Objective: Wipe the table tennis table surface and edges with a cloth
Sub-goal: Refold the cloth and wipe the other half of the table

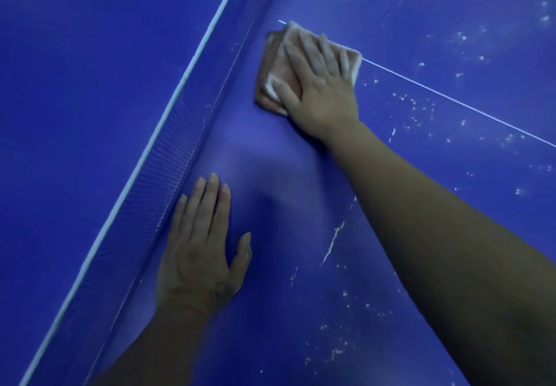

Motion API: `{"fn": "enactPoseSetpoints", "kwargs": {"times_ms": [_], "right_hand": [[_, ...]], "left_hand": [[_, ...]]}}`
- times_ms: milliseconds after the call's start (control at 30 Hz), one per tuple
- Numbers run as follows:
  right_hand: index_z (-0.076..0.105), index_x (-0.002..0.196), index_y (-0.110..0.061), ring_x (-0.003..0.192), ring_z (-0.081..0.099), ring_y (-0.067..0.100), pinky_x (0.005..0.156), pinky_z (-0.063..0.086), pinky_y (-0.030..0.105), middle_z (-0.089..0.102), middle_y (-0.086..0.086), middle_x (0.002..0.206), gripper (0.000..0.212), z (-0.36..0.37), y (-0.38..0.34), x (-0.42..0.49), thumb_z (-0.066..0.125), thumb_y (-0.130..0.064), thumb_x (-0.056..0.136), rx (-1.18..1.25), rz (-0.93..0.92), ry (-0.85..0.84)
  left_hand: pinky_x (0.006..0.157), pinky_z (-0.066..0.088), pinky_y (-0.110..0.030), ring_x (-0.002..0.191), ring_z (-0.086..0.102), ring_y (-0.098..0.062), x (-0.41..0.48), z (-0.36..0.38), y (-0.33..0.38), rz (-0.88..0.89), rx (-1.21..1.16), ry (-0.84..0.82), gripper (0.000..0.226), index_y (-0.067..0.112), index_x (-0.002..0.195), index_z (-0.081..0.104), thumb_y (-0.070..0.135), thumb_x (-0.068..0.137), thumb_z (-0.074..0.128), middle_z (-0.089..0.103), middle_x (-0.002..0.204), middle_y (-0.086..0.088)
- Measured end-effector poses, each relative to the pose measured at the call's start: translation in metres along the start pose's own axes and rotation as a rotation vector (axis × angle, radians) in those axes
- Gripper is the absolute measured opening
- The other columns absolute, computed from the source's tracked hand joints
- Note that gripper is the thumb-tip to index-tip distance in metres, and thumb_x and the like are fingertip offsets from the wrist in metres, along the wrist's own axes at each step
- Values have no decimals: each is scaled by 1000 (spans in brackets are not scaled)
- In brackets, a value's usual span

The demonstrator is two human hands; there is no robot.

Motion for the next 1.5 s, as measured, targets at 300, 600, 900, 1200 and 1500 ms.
{"fn": "enactPoseSetpoints", "kwargs": {"times_ms": [300, 600, 900, 1200, 1500], "right_hand": [[32, 169, -29, 167, 6, 21, 135, 1, 48, 18, -5, 180, 72, -23, 120, -112, 36, -64, 106, -8, 301, 55], [29, 170, -30, 167, 10, 25, 133, 3, 57, 21, -6, 179, 76, -11, 65, -53, 38, -65, 104, -32, 13, -7], [27, 170, -32, 167, 7, 20, 132, 4, 57, 15, -8, 180, 74, -27, 161, -146, 34, -64, 104, -8, 414, 72], [35, 168, -25, 167, 11, 23, 132, 9, 60, 22, -4, 178, 71, -8, 102, -204, 44, -58, 106, -58, 196, 94], [35, 168, -26, 167, 11, 25, 130, 10, 64, 21, -3, 179, 71, 7, 41, -220, 42, -61, 106, -19, 209, 114]], "left_hand": [[136, 19, -57, 170, 14, -31, -1, 3, 0, -8, -30, -14, 81, 0, 170, 27, 48, 107, 44, 16, 182, -14], [137, 16, -55, 169, 15, -32, 0, 3, -2, 7, -28, -4, 82, 1, 171, 27, 49, 107, 44, 16, 182, -13], [136, 18, -57, 169, 15, -32, 0, 3, 2, -12, -22, -33, 80, -1, 169, 30, 48, 108, 43, 18, 181, -15], [136, 19, -57, 170, 14, -31, 0, 2, 1, -6, 3, -33, 80, 0, 171, 26, 49, 109, 40, 16, 182, -15], [136, 19, -58, 169, 15, -32, -1, -1, 1, -3, -25, 0, 76, 0, 170, 28, 45, 110, 42, 19, 181, -16]]}}
Point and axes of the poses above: each hand's wrist, its own x-axis towards the middle knuckle, its own z-axis out of the palm, y = z × x, the point moved 8 cm from there along x, towards the middle knuckle
